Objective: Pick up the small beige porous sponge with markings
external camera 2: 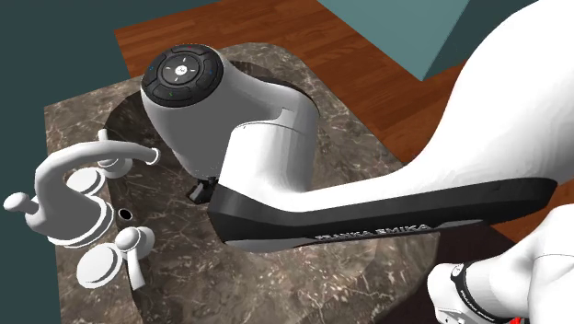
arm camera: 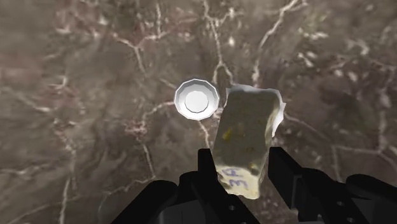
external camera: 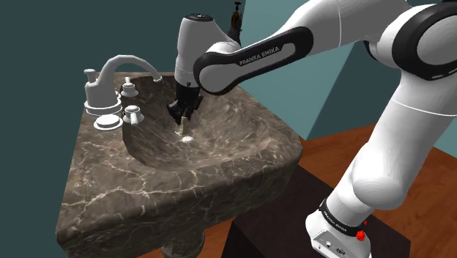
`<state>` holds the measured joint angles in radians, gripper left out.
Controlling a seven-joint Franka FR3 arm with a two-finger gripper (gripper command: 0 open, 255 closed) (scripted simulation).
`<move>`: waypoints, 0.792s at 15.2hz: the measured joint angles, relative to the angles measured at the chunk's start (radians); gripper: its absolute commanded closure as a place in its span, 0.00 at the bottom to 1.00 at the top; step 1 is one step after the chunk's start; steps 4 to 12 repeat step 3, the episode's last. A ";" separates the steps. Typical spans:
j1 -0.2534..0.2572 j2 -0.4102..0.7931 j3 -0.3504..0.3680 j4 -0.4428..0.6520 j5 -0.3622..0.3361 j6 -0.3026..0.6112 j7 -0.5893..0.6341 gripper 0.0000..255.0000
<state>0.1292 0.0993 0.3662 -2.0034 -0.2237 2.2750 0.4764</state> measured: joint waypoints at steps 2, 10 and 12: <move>0.000 -0.011 0.001 0.013 0.009 -0.022 -0.007 1.00; -0.001 -0.013 0.002 0.019 0.011 -0.031 -0.010 1.00; -0.001 -0.013 0.002 0.019 0.011 -0.031 -0.010 1.00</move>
